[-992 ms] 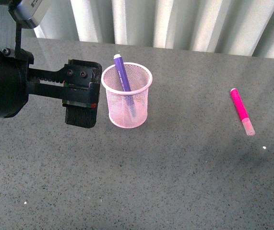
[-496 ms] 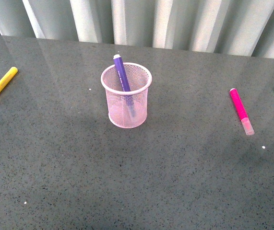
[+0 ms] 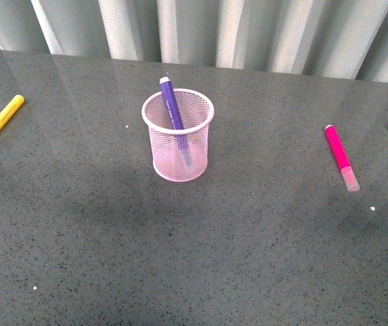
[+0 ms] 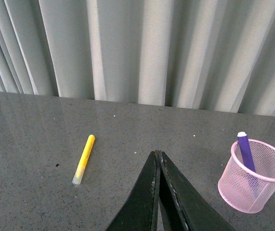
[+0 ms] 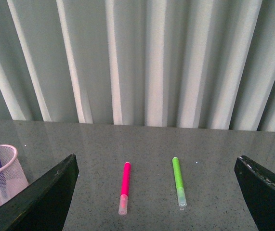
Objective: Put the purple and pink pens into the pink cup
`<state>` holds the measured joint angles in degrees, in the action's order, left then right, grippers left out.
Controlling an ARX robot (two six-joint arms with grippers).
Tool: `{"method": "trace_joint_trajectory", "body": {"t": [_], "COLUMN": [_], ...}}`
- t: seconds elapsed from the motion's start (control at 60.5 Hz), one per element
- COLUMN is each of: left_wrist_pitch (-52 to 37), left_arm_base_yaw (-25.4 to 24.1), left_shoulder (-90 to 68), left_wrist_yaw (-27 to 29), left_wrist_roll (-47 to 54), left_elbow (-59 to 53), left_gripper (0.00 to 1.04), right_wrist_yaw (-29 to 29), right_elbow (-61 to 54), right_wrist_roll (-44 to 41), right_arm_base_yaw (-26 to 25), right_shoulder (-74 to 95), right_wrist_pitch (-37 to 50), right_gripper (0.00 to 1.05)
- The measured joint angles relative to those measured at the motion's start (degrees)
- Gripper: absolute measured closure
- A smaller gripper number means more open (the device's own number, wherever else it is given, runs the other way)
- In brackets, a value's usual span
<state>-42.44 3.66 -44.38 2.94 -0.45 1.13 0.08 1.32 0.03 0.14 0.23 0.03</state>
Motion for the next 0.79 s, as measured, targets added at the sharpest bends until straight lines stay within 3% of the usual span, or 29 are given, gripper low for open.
{"method": "trace_joint_trajectory", "body": {"t": [0.149,0.793], "left_wrist_pitch": [5.75,24.52], "left_arm_base_yaw": [-3.43,-3.52], "left_shoulder": [6.67,26.67], "left_wrist_yaw": [-2.56,-2.8], "left_wrist_roll": [0.02,0.02], "left_elbow": [-0.61,-0.66], "left_gripper": [1.01,1.01], "right_wrist_yaw": [0.02,0.0], "right_elbow": [0.0,0.0], "right_wrist_roll": [-0.02,0.0], "right_arm_base_yaw": [0.0,0.0], "right_shoulder": [0.0,0.0], "right_wrist_pitch": [0.0,0.0], "right_gripper": [0.07,0.07]}}
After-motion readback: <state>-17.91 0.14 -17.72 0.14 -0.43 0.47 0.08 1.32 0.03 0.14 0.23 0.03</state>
